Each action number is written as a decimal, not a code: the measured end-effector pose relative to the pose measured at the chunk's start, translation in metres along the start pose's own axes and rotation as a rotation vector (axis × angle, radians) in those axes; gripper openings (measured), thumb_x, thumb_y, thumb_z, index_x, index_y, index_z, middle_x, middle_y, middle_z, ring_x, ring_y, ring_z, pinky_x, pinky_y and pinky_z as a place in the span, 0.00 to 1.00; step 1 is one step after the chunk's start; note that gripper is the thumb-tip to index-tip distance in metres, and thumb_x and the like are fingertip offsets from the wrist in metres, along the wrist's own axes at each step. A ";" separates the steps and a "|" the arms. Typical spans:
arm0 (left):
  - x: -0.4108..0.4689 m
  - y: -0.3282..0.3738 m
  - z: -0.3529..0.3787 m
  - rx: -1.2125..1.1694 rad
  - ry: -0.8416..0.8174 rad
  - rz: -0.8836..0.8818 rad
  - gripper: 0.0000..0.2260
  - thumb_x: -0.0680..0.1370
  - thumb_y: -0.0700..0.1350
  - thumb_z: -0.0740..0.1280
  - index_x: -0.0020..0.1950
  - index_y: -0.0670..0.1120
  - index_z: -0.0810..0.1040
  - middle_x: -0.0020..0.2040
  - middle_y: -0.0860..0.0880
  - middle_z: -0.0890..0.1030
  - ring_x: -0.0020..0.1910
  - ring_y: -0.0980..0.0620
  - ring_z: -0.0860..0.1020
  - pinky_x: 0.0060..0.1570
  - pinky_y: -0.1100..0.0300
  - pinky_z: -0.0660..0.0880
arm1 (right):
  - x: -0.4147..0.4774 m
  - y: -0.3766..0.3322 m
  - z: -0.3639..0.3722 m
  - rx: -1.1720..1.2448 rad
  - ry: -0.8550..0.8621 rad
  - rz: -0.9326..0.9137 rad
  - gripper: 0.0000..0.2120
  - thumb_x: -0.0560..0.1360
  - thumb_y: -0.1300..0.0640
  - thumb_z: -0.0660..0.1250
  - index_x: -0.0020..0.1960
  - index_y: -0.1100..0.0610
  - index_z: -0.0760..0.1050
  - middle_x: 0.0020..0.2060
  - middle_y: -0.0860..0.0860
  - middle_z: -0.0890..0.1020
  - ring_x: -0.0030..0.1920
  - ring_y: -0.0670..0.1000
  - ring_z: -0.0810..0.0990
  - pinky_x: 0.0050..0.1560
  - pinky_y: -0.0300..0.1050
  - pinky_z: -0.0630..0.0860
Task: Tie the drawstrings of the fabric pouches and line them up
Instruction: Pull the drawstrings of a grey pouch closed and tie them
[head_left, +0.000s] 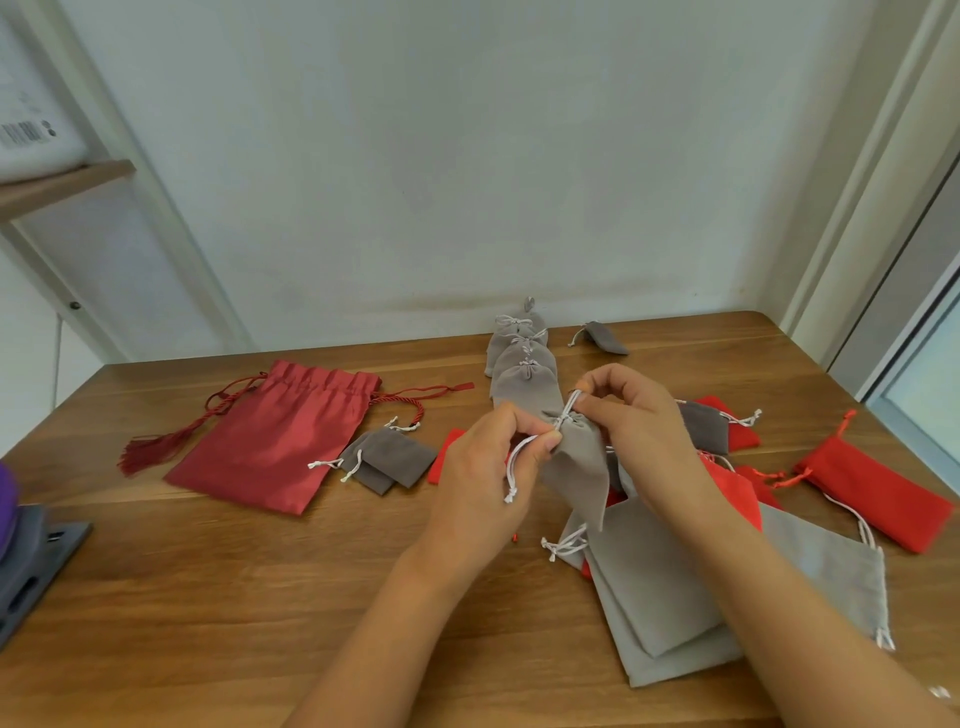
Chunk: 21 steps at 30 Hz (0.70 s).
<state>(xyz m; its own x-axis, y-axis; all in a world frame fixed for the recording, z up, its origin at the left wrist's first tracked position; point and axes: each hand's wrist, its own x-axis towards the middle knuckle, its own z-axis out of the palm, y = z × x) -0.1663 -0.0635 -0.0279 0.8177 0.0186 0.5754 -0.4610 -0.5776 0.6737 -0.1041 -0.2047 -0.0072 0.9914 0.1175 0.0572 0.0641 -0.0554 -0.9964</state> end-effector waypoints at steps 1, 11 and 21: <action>0.000 0.001 0.000 0.007 -0.006 0.006 0.04 0.78 0.44 0.66 0.46 0.45 0.78 0.40 0.54 0.80 0.42 0.60 0.77 0.41 0.73 0.70 | 0.000 0.001 0.002 0.041 0.007 0.039 0.10 0.75 0.69 0.65 0.38 0.58 0.75 0.32 0.54 0.77 0.33 0.49 0.72 0.35 0.43 0.69; 0.000 0.005 0.002 -0.010 0.015 0.017 0.03 0.79 0.43 0.67 0.48 0.45 0.78 0.43 0.55 0.80 0.45 0.60 0.78 0.43 0.72 0.71 | -0.001 -0.002 0.000 0.316 -0.105 0.256 0.08 0.77 0.66 0.63 0.40 0.58 0.75 0.31 0.52 0.78 0.30 0.48 0.76 0.33 0.42 0.73; 0.014 0.008 -0.008 -0.747 0.262 -0.560 0.15 0.73 0.36 0.70 0.27 0.49 0.78 0.30 0.45 0.76 0.26 0.57 0.69 0.25 0.68 0.64 | -0.011 0.003 0.010 -0.098 -0.205 -0.214 0.03 0.77 0.63 0.67 0.44 0.61 0.75 0.31 0.54 0.77 0.30 0.45 0.74 0.31 0.44 0.71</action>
<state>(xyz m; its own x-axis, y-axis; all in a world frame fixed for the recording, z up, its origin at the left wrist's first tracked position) -0.1613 -0.0617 -0.0105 0.9244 0.3665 0.1058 -0.2024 0.2359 0.9505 -0.1155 -0.1963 -0.0119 0.9112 0.3341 0.2411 0.2891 -0.1017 -0.9519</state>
